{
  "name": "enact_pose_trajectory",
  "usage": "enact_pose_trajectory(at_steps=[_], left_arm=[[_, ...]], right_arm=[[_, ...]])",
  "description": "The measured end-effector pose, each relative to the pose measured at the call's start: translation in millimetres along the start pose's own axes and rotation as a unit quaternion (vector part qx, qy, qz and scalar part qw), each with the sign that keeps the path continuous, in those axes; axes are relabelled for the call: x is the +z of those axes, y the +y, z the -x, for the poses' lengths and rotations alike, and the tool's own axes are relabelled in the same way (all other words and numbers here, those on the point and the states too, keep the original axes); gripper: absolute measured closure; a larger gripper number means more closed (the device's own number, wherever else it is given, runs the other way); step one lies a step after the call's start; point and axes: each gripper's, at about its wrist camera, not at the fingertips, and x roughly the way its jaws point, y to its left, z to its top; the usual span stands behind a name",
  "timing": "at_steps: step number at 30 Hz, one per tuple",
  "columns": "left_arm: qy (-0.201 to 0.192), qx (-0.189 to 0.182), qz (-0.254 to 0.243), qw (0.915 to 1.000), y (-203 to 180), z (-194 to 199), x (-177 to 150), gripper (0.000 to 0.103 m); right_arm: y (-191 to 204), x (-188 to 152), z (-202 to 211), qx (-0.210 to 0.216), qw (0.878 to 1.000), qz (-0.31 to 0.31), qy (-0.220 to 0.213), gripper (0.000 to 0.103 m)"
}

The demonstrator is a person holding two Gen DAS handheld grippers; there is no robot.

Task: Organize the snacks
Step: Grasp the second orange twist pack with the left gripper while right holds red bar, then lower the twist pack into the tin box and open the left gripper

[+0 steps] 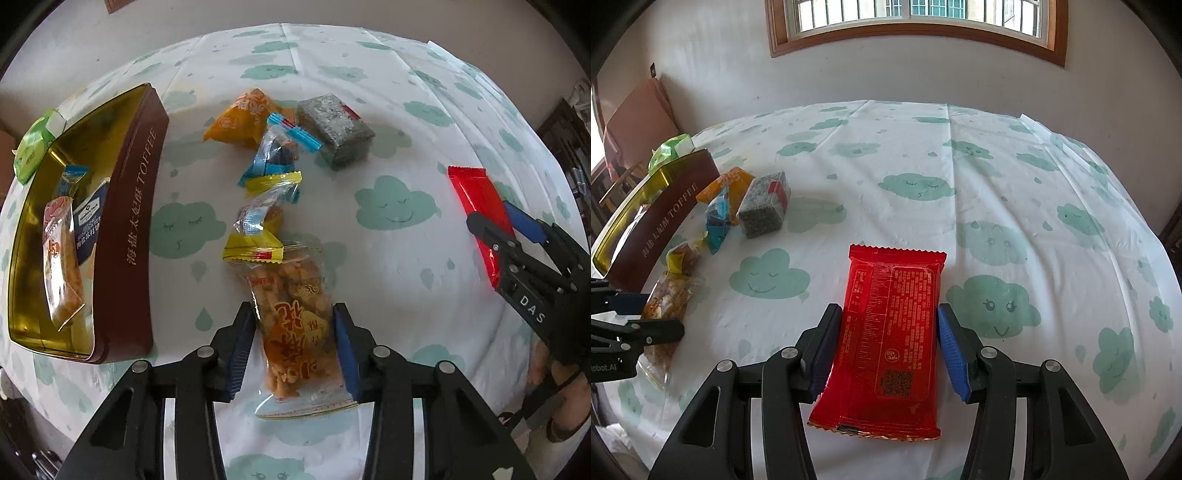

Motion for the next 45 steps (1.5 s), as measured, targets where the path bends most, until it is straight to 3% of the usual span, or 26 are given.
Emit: enact_pose_trajectory(at_steps=[11, 26, 32, 39, 45], left_arm=[[-0.01, 0.001, -0.019, 0.9998, 7, 12, -8, 0.065], [-0.071, -0.008, -0.044, 0.9965, 22, 65, -8, 0.065], [-0.099, 0.004, -0.025, 0.9947, 56, 87, 2, 0.065], [-0.119, 0.066, 0.021, 0.9905, 123, 98, 18, 0.065], [-0.11, 0.1, 0.044, 0.9878, 173, 86, 25, 0.065]], right_arm=[[2, 0, -1, -0.008, 1.0, 0.008, 0.002, 0.05], [3, 0, -1, -0.011, 1.0, 0.01, 0.002, 0.05], [3, 0, -1, -0.011, 1.0, 0.01, 0.002, 0.05], [4, 0, -1, -0.011, 1.0, 0.01, 0.002, 0.05], [4, 0, -1, -0.011, 1.0, 0.01, 0.002, 0.049]])
